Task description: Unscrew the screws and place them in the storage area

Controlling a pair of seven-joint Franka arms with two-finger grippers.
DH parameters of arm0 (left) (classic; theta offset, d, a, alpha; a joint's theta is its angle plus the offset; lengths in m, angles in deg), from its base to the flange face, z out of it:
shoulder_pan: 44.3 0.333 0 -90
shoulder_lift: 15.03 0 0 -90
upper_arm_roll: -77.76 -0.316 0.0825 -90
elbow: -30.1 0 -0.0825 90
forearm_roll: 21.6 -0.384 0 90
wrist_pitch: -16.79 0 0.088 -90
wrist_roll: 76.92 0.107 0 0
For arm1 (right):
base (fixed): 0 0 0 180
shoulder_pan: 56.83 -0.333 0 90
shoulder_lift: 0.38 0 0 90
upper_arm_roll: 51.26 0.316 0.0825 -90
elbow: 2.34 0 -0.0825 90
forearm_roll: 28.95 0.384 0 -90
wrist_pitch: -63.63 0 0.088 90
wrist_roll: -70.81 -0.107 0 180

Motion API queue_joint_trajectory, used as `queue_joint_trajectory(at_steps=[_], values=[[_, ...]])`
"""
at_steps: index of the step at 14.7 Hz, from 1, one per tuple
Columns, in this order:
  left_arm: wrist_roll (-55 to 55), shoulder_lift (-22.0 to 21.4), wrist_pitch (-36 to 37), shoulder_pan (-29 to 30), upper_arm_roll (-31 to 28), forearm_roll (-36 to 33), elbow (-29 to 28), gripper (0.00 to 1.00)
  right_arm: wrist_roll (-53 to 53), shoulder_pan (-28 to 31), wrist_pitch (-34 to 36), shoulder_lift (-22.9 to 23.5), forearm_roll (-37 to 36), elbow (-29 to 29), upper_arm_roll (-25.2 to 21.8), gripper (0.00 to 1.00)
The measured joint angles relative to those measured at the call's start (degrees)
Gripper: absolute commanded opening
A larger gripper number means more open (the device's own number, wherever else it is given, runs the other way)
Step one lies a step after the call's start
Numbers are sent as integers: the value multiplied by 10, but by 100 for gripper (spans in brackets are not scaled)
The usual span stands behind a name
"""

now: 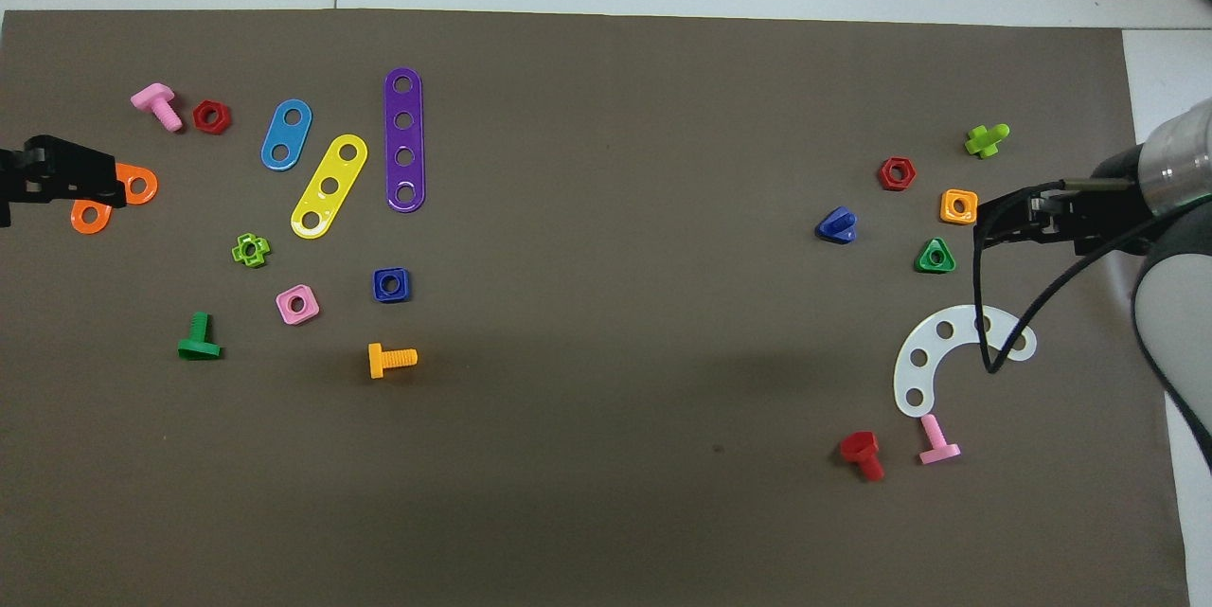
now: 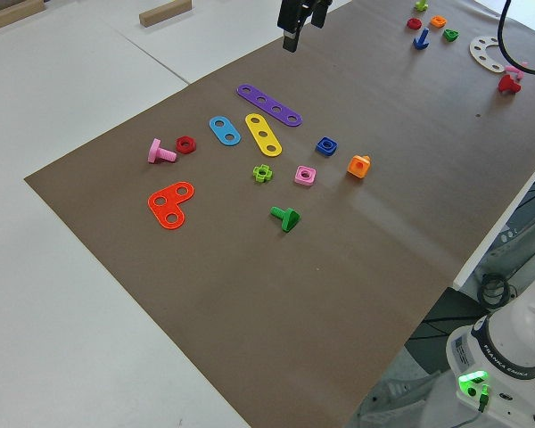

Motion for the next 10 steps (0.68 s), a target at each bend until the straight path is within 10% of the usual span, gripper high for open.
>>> queue_joint_trajectory(at_steps=[10], values=[[0,0,0,0,0,0,0,100,0,-2,-13,-6,-5,-8,8,99]])
